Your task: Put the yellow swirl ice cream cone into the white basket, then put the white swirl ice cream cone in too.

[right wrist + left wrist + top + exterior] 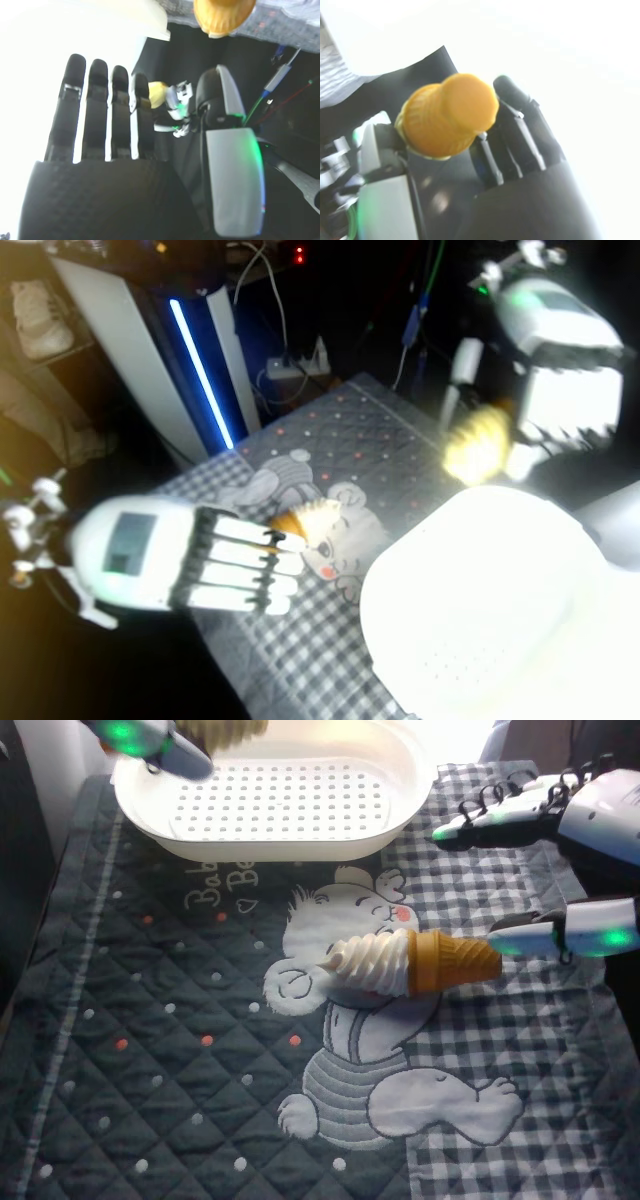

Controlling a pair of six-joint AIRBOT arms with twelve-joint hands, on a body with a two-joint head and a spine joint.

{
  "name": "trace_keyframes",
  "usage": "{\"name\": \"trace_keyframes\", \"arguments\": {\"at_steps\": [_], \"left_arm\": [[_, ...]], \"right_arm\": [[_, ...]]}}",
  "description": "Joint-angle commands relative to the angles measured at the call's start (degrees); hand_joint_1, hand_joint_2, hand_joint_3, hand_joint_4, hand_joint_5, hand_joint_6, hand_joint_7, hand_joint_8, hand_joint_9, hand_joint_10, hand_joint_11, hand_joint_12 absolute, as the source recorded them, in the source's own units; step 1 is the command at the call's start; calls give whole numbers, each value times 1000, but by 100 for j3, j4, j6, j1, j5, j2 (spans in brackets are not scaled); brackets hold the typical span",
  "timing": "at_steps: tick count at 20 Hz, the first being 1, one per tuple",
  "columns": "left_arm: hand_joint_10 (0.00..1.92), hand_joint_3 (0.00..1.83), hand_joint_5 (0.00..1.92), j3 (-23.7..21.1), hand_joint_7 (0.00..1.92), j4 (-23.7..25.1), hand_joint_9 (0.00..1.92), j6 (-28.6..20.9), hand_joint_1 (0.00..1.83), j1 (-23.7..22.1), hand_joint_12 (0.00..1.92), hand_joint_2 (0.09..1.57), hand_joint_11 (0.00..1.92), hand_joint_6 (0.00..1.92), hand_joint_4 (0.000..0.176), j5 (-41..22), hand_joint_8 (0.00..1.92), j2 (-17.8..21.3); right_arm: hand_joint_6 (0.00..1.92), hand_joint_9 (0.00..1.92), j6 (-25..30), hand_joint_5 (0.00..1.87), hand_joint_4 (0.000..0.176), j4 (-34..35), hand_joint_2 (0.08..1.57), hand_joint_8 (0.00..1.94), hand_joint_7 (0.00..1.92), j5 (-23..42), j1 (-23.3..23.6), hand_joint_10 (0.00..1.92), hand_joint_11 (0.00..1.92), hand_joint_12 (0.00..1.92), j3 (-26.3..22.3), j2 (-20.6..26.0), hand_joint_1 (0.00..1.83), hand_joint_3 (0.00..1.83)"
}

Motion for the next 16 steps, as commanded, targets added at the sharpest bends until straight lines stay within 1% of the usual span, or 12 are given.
{"name": "trace_keyframes", "arguments": {"at_steps": [1, 2, 3, 4, 5, 6, 7, 10, 11, 13, 14, 16], "left_arm": [[305, 1, 1067, 214, 1235, -126, 1109, -1, 1265, -89, 1100, 1038, 698, 757, 0, -152, 639, -141], [204, 0, 854, 558, 980, -135, 1007, -2, 1125, -80, 1015, 946, 643, 282, 0, 114, 304, -429], [123, 0, 769, 785, 888, -153, 953, -2, 1034, -72, 953, 911, 622, 77, 0, 261, 108, -628], [35, 0, 635, 932, 735, -184, 810, -3, 934, -56, 963, 881, 352, 15, 0, 352, 21, -758], [8, 0, 584, 1038, 676, -195, 762, -3, 922, -40, 1039, 869, 249, 2, 0, 406, 3, -857], [4, 1, 495, 1102, 616, -201, 741, -3, 896, -27, 1166, 884, 224, 0, 30, 430, 0, -923], [2, 1, 475, 1125, 602, -201, 736, -2, 891, -23, 1216, 888, 210, 0, 39, 437, 1, -957], [5, 0, 354, 883, 552, -207, 703, -2, 765, 6, 1666, 884, 24, 1, 100, 199, 3, -811], [5, 0, 371, 621, 561, -214, 697, -2, 784, 38, 1681, 877, 6, 9, 96, -30, 10, -629], [20, 0, 401, -15, 490, -222, 498, -3, 821, 127, 1276, 862, 0, 9, 93, -638, 4, -169], [16, 0, 399, -312, 477, -221, 478, -1, 798, 173, 1207, 859, 0, 4, 94, -924, 1, 61], [19, 3, 407, -776, 474, -213, 497, 0, 777, 281, 1187, 875, 0, 3, 89, -1413, 0, 459]], "right_arm": [[4, 512, 54, 490, 0, 236, 1097, 0, 505, 656, 35, 0, 353, 457, 55, -25, 706, 1], [5, 498, 57, 496, 0, 237, 1083, 0, 500, 701, 36, 1, 340, 450, 89, -65, 751, 0], [4, 488, 69, 496, 0, 240, 1081, 0, 493, 749, 37, 0, 324, 445, 114, -91, 801, 0], [1, 493, 93, 491, 0, 242, 1083, 3, 498, 801, 38, 3, 324, 444, 136, -117, 812, 0], [0, 478, 122, 477, 0, 242, 1093, 1, 487, 857, 40, 1, 312, 429, 150, -139, 789, 1], [1, 451, 165, 470, 0, 242, 1111, 0, 466, 944, 46, 0, 314, 354, 165, -164, 749, 0], [0, 445, 223, 469, 0, 243, 1112, 2, 460, 1039, 59, 0, 334, 293, 175, -185, 740, 1], [1, 413, 378, 442, 0, 243, 1136, 3, 429, 1261, 112, 5, 361, 193, 179, -232, 617, 0], [1, 409, 454, 428, 0, 243, 1142, 1, 421, 1369, 134, 3, 361, 182, 177, -254, 550, 3], [2, 368, 623, 406, 0, 173, 1113, 1, 395, 1518, 195, 1, 308, 154, 176, -290, 646, 0], [3, 376, 703, 411, 0, 91, 1106, 5, 406, 1539, 243, 4, 310, 154, 175, -304, 682, 0], [2, 391, 811, 411, 58, -74, 1071, 1, 401, 1538, 304, 6, 350, 167, 177, -338, 613, 0]]}}
